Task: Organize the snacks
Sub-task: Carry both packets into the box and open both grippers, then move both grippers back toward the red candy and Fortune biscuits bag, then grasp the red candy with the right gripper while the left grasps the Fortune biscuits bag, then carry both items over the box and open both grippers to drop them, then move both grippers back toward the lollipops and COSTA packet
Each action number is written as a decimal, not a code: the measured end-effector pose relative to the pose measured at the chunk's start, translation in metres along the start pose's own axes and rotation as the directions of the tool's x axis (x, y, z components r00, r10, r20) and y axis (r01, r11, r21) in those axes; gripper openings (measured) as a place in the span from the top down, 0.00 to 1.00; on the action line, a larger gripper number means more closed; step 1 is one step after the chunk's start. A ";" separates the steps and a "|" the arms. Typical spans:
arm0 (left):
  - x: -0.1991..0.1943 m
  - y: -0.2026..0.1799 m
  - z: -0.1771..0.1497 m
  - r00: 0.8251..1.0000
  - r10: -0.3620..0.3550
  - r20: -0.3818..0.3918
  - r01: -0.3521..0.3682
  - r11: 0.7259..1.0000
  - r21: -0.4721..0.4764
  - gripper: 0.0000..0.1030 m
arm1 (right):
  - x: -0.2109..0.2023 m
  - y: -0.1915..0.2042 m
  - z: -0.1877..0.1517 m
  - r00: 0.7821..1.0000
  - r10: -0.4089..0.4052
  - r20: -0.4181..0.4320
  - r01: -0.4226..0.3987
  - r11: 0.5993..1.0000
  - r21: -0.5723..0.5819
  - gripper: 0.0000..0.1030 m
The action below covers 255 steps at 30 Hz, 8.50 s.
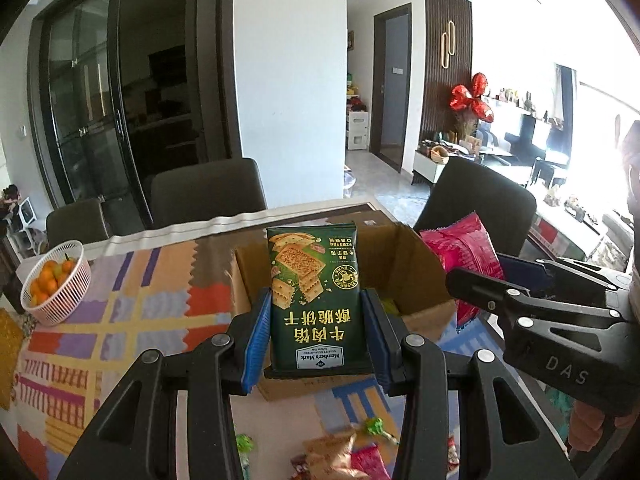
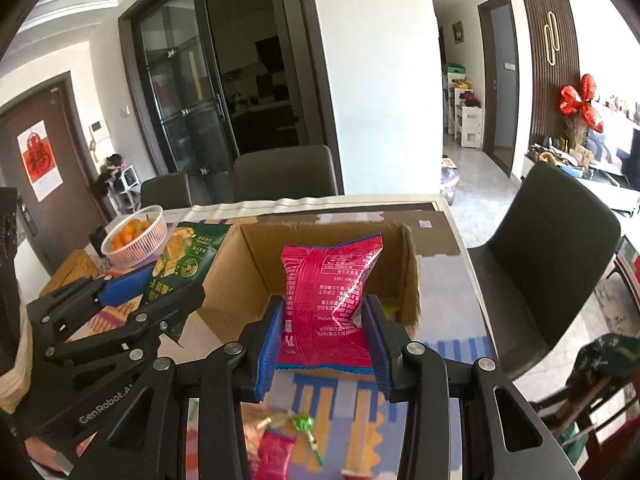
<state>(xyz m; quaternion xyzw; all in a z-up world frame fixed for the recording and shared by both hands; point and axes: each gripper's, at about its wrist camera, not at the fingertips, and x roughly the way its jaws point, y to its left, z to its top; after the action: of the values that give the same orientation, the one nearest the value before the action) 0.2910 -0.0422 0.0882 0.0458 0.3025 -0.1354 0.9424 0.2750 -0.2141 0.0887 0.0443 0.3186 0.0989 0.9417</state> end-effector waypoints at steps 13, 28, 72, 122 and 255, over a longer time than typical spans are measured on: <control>0.041 0.012 0.024 0.998 0.007 -0.059 -0.007 1.000 0.004 0.57 | 0.047 0.005 0.037 0.998 -0.015 -0.063 0.013 0.999 -0.037 0.61; -0.005 0.014 0.006 0.991 0.137 -0.008 -0.137 0.991 0.008 0.27 | 0.031 0.003 0.020 0.995 -0.090 -0.053 0.088 0.995 -0.041 0.45; -0.012 -0.024 -0.162 0.946 0.015 -0.323 -0.014 1.000 0.005 0.25 | 0.008 -0.018 -0.170 0.935 -0.113 -0.336 0.141 0.988 0.062 0.40; 0.072 -0.019 -0.158 0.899 -0.089 -0.429 0.051 0.994 -0.099 0.62 | 0.064 -0.031 -0.194 0.882 -0.106 -0.459 0.166 0.982 0.093 0.78; 0.036 0.066 -0.166 0.930 0.084 -0.358 -0.119 0.990 -0.078 0.37 | 0.099 0.033 -0.146 0.915 -0.031 -0.403 0.050 0.998 0.037 0.63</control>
<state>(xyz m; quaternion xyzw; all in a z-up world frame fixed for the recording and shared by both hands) 0.2448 0.0409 -0.0675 0.0385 0.4707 -0.0610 0.8793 0.2577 -0.1580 -0.0807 0.0381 0.5083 0.0788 0.8567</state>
